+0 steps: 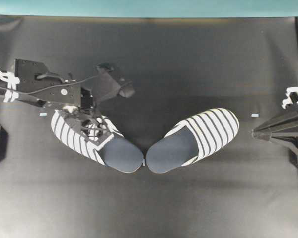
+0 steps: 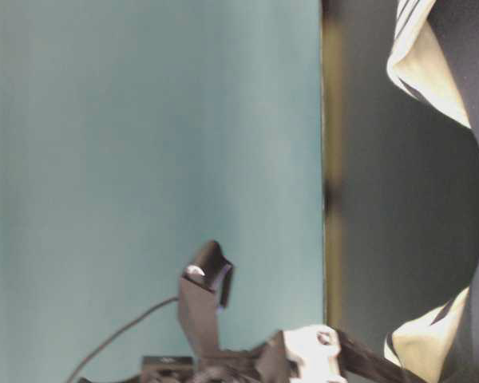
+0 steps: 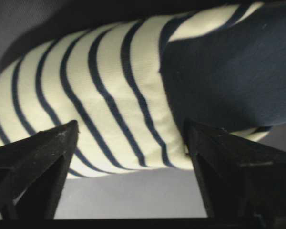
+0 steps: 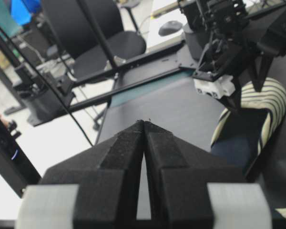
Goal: Arrange the slippers with the left arm.
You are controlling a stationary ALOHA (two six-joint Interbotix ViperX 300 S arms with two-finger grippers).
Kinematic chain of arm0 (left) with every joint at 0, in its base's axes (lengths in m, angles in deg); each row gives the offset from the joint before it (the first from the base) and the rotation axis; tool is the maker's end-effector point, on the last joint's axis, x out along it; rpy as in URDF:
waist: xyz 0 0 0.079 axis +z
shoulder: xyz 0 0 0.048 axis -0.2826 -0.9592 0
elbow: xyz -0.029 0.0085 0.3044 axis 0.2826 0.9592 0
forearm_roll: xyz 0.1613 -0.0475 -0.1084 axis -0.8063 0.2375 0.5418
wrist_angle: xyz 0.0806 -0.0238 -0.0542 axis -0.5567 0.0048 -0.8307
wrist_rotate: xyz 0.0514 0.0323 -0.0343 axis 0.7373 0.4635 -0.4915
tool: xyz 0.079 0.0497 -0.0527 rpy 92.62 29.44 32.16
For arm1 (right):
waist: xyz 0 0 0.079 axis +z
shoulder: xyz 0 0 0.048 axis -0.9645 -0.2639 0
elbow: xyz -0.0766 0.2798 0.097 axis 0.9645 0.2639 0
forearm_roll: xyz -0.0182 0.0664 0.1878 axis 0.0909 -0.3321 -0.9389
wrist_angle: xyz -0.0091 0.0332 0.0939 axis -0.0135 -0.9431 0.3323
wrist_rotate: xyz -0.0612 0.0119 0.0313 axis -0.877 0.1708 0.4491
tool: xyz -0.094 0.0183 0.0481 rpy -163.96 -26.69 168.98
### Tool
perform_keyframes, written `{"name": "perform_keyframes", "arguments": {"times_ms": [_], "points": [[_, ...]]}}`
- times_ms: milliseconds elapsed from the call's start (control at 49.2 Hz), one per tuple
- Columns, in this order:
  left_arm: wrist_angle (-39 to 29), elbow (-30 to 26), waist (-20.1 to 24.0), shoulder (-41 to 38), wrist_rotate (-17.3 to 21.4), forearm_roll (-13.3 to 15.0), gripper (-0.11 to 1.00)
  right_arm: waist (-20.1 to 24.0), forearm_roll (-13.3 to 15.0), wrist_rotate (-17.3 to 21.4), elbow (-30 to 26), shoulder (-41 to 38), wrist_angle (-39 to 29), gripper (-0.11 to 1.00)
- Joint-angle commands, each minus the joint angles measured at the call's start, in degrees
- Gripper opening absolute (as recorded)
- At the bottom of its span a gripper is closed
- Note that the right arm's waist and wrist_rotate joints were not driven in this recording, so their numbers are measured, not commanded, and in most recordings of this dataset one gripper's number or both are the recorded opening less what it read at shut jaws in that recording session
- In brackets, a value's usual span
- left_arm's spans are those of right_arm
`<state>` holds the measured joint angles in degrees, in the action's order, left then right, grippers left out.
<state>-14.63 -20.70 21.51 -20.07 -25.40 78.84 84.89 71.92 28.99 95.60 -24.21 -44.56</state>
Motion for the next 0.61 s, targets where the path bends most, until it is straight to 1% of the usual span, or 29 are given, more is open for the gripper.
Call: {"name": "perform_keyframes", "arguments": {"times_ms": [0, 61, 142, 203, 305, 366, 406, 589], "points": [[2.99, 0.79, -0.26, 0.62, 0.26, -0.26, 0.84, 0.0, -0.18, 0.0, -0.26, 0.0, 0.26, 0.0], [4.66, 0.88, -0.44, 0.97, 0.53, -0.26, 0.78, 0.0, -0.09, 0.0, -0.18, 0.0, 0.26, 0.0], [5.27, 0.09, -1.05, 1.32, 1.14, -0.26, 0.6, 0.0, -0.09, -0.09, 0.09, 0.0, 0.26, 0.0], [5.19, -0.97, -1.49, 1.76, 2.2, -0.26, 0.43, 0.0, -0.09, -0.09, 0.18, 0.0, 0.26, 0.0], [4.92, -2.29, -1.49, 3.16, 5.98, -0.26, 0.15, 0.0, -0.18, 0.0, 0.26, 0.0, 0.26, 0.0], [4.83, -2.9, -1.41, 4.22, 9.67, -0.53, 0.03, 0.0, -0.18, -0.09, 0.26, 0.0, 0.26, 0.0], [4.75, -3.43, -1.41, 4.92, 12.48, -0.62, 0.01, 0.0, -0.09, -0.09, 0.26, 0.09, 0.18, 0.0], [2.81, -5.71, -1.32, 6.15, 24.08, -0.62, 0.01, 0.0, -0.18, 0.0, 0.26, 0.18, 0.26, 0.0]]}}
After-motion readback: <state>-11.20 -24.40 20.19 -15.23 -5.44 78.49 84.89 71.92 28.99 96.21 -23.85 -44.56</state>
